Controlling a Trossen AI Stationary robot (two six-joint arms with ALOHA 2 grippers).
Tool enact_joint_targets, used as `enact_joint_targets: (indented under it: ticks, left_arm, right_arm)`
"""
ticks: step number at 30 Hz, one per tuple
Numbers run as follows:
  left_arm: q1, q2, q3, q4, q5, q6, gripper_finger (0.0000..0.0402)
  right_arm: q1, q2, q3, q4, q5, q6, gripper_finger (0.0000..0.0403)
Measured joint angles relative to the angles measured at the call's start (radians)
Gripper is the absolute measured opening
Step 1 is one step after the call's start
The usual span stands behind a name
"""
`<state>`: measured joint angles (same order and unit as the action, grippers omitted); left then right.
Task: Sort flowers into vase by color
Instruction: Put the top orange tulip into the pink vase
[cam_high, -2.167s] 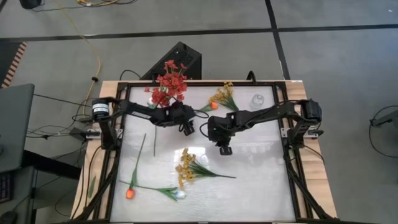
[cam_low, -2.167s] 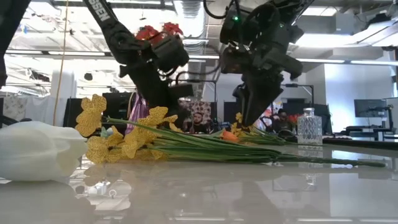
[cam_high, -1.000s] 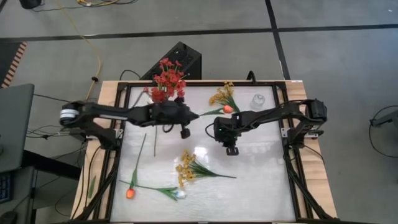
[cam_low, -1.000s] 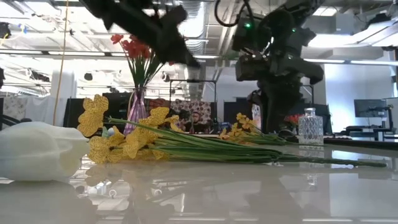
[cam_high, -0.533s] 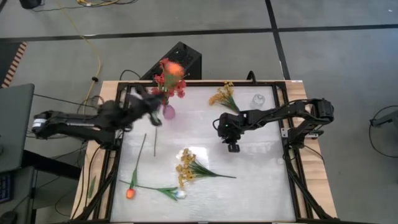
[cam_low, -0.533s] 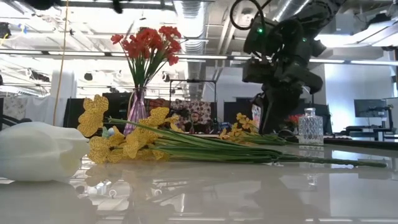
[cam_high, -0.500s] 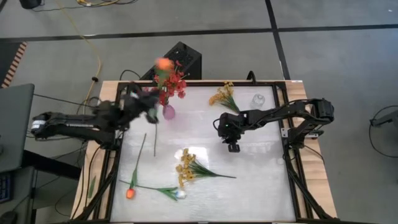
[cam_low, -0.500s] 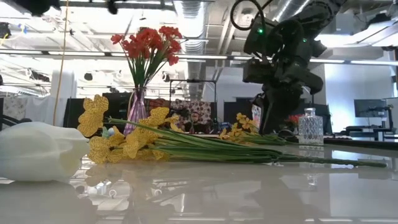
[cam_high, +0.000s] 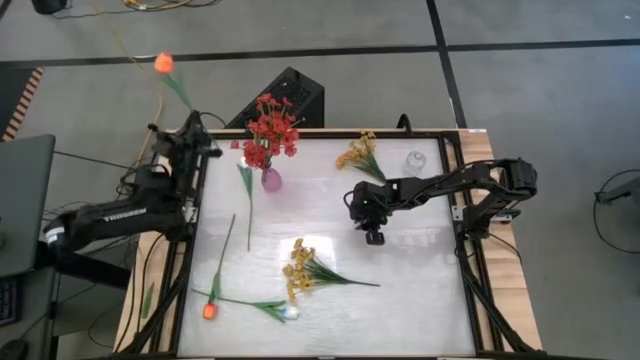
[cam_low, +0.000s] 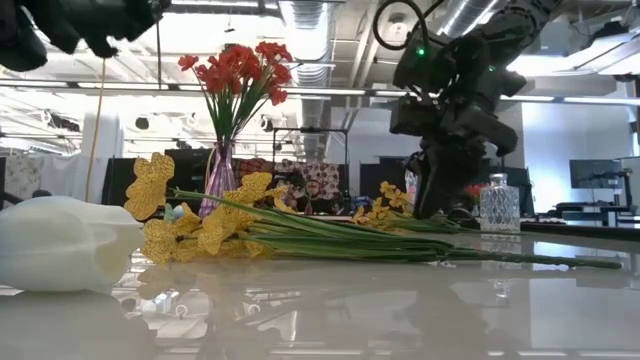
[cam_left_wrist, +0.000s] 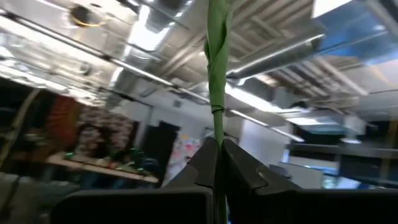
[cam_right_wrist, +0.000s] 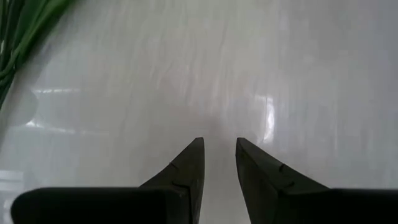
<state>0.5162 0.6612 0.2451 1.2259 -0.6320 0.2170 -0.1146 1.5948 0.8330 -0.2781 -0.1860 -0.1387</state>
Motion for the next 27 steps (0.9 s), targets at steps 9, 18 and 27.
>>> enact_joint_targets:
  ticks: [9, 18, 27]
  left_arm:
    - [0.32, 0.271, 0.076, 0.006, 0.235, -0.406, 0.0]
    - [0.399, 0.573, 0.094, 0.226, 0.421, -0.683, 0.0]
    - [0.336, 0.734, 0.093, 0.336, 0.488, -0.788, 0.0]
  right_arm:
    - [0.01, 0.0, 0.0, 0.051, 0.0, 0.022, 0.0118]
    - [0.042, 0.0, 0.0, 0.047, -0.002, 0.06, 0.0118]
    - [0.056, 0.0, 0.001, 0.042, -0.002, 0.061, 0.0118]
